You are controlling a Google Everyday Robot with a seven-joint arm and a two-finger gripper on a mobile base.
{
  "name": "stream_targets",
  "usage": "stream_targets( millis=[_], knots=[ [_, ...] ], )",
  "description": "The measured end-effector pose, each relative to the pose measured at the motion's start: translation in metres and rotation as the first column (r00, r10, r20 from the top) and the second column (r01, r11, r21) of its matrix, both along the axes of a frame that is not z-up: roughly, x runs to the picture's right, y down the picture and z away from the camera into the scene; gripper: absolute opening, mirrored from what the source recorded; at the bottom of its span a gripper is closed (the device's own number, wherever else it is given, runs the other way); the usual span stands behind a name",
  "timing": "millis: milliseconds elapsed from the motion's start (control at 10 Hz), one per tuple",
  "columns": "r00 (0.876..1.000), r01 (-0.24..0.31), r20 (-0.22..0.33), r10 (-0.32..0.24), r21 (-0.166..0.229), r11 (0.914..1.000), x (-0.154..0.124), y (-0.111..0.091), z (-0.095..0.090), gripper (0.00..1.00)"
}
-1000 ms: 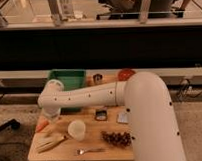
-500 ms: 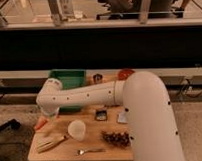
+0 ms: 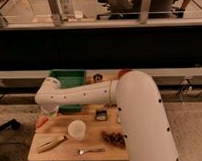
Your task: Place pepper in table surface
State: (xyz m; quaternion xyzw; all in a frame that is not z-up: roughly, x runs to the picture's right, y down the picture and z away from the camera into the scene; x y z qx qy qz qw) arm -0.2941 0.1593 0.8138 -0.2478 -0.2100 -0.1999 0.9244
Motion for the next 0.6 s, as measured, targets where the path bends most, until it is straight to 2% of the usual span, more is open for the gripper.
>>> stream_targets(
  millis=[300, 600],
  knots=[
    [1.0, 0.015, 0.003, -0.015, 0.002, 0.9999, 0.0018, 0.0024, 0.0004, 0.77],
    [1.0, 0.022, 0.005, -0.022, 0.002, 0.9998, 0.0023, 0.0035, -0.0023, 0.8]
  ],
)
